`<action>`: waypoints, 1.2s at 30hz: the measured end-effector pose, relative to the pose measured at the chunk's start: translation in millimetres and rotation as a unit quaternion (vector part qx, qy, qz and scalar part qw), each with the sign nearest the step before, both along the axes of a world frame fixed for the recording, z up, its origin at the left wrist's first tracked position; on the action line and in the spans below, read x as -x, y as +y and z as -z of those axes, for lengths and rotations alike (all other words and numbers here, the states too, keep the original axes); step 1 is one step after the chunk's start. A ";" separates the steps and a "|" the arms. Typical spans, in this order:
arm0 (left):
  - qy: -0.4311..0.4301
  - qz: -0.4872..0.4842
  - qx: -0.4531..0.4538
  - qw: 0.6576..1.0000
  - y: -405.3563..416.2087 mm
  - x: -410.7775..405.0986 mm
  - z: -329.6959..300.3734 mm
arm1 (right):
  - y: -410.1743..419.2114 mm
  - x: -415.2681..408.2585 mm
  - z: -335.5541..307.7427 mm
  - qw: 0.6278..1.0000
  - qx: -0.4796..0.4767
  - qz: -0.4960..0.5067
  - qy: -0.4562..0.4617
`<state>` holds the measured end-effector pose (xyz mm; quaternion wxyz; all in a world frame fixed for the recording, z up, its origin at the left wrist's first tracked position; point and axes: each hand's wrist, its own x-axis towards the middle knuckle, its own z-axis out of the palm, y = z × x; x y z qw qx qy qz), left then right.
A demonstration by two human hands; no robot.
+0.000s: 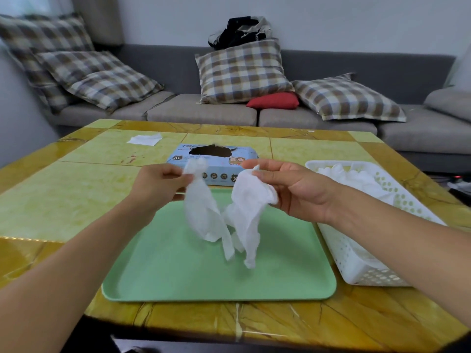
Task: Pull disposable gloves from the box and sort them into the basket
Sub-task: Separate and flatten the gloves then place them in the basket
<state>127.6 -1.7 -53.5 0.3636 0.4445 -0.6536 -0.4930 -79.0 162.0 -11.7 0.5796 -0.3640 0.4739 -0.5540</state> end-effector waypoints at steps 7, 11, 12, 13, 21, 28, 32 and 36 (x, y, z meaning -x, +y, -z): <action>-0.475 0.123 0.135 0.861 -30.1 -28.7 10.4 | 8.5 21.0 -25.2 0.990 0.063 -0.007 -0.128; -0.439 0.080 0.173 0.878 -14.3 -27.3 2.0 | 4.2 14.9 -6.4 0.998 -0.044 0.018 -0.032; -0.367 0.068 0.198 0.906 -2.8 -24.0 -3.8 | 3.5 12.8 -4.9 0.998 -0.060 0.018 -0.023; -0.277 0.083 0.190 0.938 12.4 -18.9 -11.5 | 2.9 11.1 -6.0 0.997 -0.067 0.013 -0.025; 0.049 0.298 -0.074 0.950 102.6 40.3 -6.7 | 1.1 16.7 -9.5 0.997 -0.059 0.031 -0.028; 0.156 0.276 -0.167 0.933 93.4 33.8 -9.0 | 17.5 22.0 5.0 0.993 -0.097 -0.006 0.061; 0.174 0.299 -0.166 0.924 93.9 32.1 -12.0 | 7.7 21.0 0.4 0.997 -0.033 0.065 0.019; 0.125 0.249 -0.138 0.950 84.2 32.1 -7.2 | 12.0 19.2 -5.1 0.995 0.001 0.097 -0.008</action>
